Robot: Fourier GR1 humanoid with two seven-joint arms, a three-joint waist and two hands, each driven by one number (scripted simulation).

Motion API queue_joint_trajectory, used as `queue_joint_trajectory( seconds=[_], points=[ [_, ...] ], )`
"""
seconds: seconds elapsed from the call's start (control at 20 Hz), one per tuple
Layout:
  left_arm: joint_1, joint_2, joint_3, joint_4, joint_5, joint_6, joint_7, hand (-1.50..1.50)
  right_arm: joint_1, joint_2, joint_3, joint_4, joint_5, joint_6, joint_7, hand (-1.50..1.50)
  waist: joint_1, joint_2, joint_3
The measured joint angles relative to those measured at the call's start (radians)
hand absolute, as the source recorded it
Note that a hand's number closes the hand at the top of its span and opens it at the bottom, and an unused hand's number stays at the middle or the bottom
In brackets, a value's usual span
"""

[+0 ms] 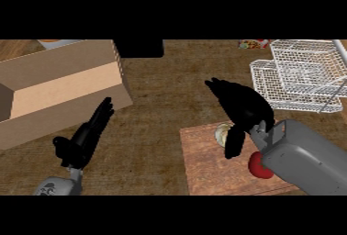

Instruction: Pick the cupcake from the cutting board and place it in the tiered basket

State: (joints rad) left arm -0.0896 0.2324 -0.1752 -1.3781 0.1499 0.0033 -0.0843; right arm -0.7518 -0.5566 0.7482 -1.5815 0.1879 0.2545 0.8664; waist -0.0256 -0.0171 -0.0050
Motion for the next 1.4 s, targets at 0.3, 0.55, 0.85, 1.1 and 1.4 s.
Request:
queue_joint_trajectory(
  seconds=[0.3, 0.55, 0.85, 1.1, 1.4],
  points=[
    [0.004, -0.006, 0.005, -0.009, -0.003, -0.015, -0.009, 0.00, 0.022, 0.027, -0.010, -0.158, -0.023, 0.053, 0.173, -1.50, 0.014, 0.009, 0.003],
    [-0.027, -0.010, 0.021, 0.029, -0.009, -0.026, -0.019, 0.00, 0.057, 0.060, 0.012, -0.163, 0.097, 0.026, 0.209, -1.50, 0.019, 0.013, 0.004],
    [-0.040, -0.024, 0.017, 0.037, -0.021, -0.026, -0.011, 0.00, 0.102, 0.077, 0.031, -0.095, 0.153, 0.033, 0.227, -1.50, 0.022, 0.015, 0.004],
    [-0.028, -0.033, 0.021, 0.012, -0.032, -0.026, -0.007, 0.00, 0.171, 0.114, 0.011, -0.037, 0.216, 0.031, 0.188, -1.50, 0.026, 0.016, 0.005],
    [-0.026, -0.034, 0.042, 0.028, -0.038, -0.053, -0.021, 0.00, 0.257, 0.136, -0.036, 0.000, 0.316, 0.028, 0.142, -1.50, 0.026, 0.016, 0.005]
  ],
)
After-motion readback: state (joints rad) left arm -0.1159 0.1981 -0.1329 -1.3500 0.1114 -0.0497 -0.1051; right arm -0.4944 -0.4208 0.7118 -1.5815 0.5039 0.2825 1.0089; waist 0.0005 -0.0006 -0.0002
